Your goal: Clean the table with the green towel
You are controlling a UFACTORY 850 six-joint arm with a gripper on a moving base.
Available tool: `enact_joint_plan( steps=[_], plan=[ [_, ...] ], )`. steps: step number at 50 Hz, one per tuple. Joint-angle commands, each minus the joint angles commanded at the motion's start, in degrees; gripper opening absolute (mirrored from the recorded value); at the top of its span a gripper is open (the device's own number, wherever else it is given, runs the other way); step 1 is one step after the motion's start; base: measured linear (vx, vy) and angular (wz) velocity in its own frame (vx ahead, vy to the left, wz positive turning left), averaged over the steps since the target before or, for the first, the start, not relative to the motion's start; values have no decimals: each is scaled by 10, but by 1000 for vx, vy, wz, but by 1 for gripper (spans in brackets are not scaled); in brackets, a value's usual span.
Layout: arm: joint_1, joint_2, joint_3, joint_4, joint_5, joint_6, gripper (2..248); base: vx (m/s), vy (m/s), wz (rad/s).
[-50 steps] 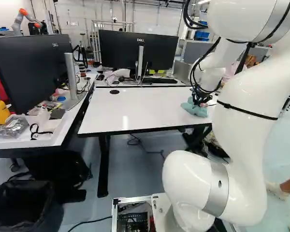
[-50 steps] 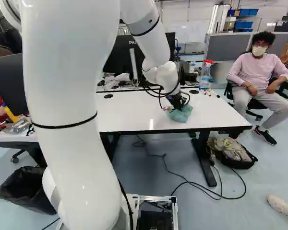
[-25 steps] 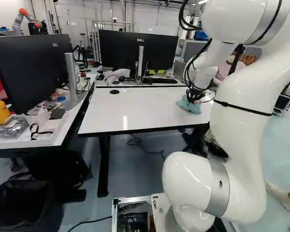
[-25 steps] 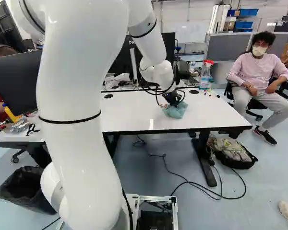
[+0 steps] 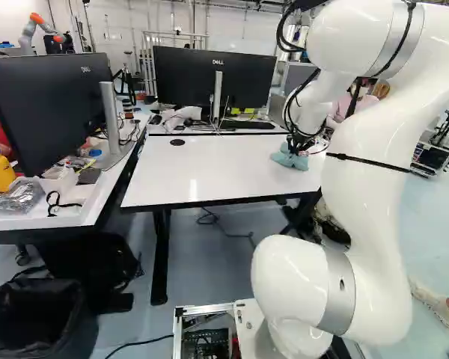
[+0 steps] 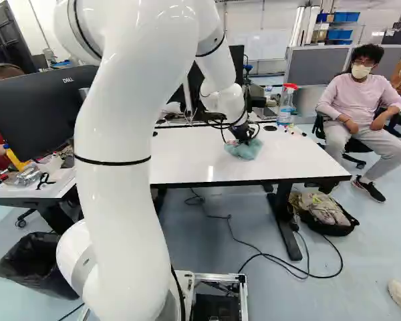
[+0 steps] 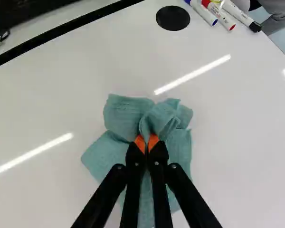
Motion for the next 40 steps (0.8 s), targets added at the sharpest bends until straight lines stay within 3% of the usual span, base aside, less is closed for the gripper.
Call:
enact_joint_plan(
  steps=[20,40],
  plan=[
    [-30,-20,-26,0,0,0,29,0,0,0],
    [-61,-5,-6,0,0,0,29,0,0,0]
  ],
)
